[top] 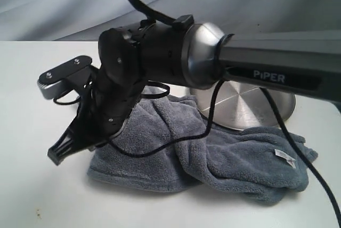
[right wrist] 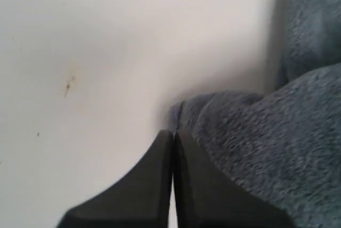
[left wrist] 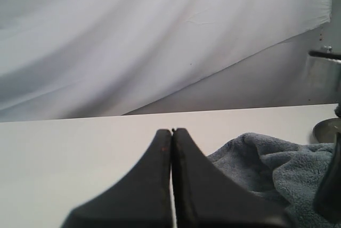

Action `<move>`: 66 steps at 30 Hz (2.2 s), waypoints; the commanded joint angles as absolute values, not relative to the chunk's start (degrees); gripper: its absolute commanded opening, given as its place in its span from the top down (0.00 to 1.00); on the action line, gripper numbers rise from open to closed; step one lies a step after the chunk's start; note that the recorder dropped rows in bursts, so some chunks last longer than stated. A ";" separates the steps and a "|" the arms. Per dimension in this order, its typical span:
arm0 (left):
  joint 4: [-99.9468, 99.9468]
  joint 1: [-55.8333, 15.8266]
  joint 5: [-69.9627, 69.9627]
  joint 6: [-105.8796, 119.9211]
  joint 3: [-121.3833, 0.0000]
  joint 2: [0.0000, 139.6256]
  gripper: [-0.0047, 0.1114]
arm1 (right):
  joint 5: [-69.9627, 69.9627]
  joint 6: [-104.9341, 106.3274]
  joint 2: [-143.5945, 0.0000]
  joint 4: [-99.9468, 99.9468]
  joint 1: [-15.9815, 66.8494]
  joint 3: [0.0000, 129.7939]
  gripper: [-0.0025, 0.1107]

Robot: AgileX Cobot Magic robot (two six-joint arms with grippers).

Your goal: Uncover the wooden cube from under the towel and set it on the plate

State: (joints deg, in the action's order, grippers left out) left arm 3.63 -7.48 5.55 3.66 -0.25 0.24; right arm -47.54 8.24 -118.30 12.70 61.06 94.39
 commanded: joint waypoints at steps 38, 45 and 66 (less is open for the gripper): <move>3.77 -7.36 4.94 3.54 0.00 0.00 0.96 | -31.95 -1.96 -91.74 0.00 44.32 57.02 0.98; 3.77 -7.36 4.94 3.54 0.00 0.00 0.96 | -33.78 -1.94 -96.03 0.00 35.06 67.72 0.98; 3.77 -7.36 4.94 3.54 0.00 0.00 0.96 | -46.19 -0.45 -122.23 4.68 49.48 104.69 0.98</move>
State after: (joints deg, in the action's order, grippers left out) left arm 3.63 -7.48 5.55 3.66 -0.25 0.24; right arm -45.86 -0.60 -120.74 2.62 46.94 102.45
